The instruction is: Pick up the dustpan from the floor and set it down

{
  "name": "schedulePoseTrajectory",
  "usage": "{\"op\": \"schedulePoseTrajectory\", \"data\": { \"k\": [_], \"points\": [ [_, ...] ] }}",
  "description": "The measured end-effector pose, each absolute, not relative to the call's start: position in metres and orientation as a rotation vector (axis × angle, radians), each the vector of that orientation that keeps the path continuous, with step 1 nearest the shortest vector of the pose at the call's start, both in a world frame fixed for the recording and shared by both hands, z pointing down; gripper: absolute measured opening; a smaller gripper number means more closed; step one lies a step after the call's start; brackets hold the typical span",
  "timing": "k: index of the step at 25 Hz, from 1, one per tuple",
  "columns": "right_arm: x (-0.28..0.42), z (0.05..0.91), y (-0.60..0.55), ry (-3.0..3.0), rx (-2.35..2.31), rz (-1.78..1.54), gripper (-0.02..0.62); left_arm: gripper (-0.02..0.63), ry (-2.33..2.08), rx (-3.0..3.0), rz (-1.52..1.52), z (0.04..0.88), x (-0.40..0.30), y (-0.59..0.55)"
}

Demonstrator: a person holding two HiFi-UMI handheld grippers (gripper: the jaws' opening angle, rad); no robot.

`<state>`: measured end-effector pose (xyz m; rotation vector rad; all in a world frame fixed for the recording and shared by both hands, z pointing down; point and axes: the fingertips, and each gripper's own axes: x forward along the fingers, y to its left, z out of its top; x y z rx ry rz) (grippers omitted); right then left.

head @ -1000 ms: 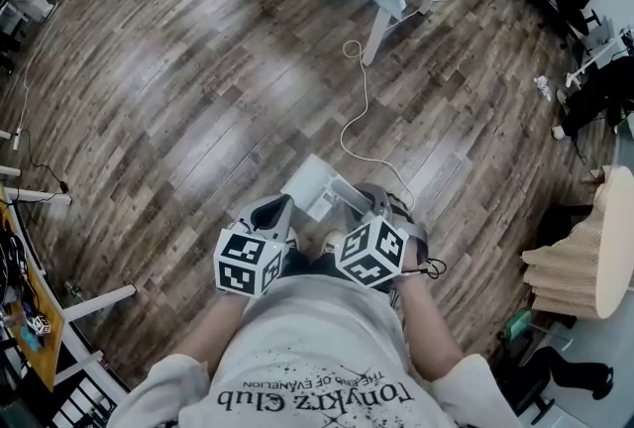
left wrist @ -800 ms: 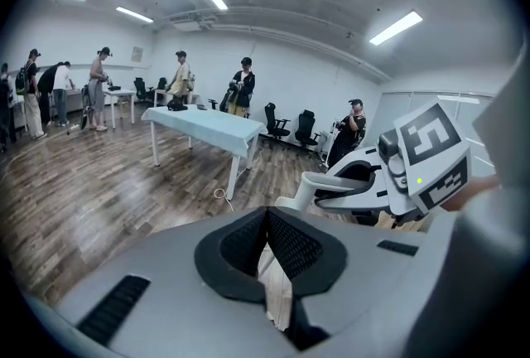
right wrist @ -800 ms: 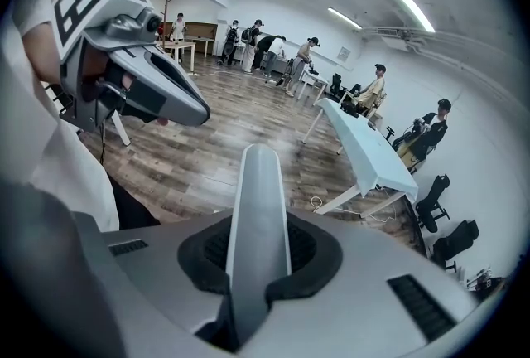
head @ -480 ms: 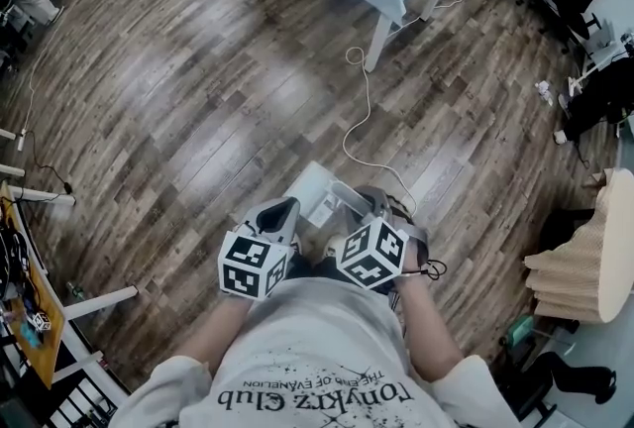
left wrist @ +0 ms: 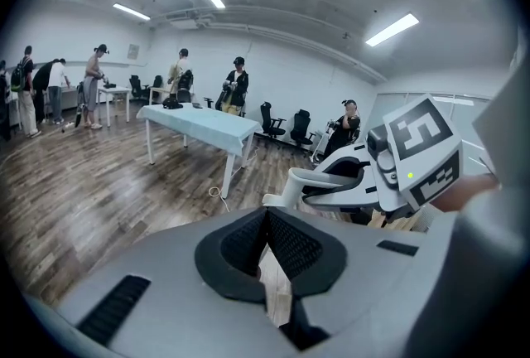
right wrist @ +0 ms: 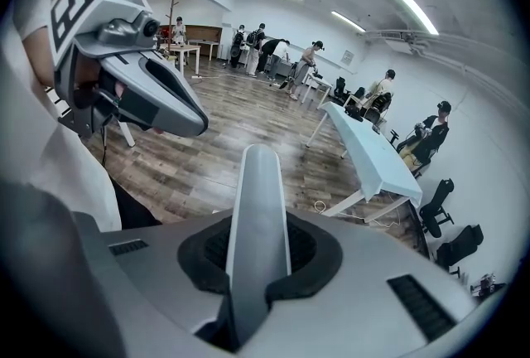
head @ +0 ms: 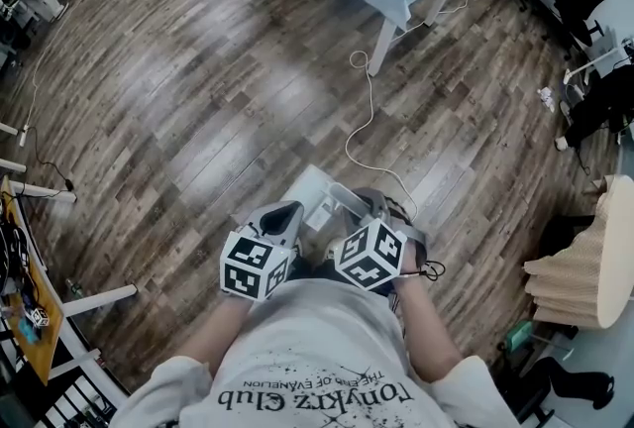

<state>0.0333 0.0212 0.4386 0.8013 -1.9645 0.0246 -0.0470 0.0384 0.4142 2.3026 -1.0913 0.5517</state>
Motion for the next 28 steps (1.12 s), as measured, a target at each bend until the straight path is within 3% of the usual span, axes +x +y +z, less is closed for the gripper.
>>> {"op": "schedulePoseTrajectory", "data": {
  "k": [28],
  "points": [
    [0.034, 0.448, 0.005, -1.948, 0.797, 0.054, 0.066, 0.023, -1.044, 2.325, 0.607, 0.425, -0.052, 0.027]
  ]
}}
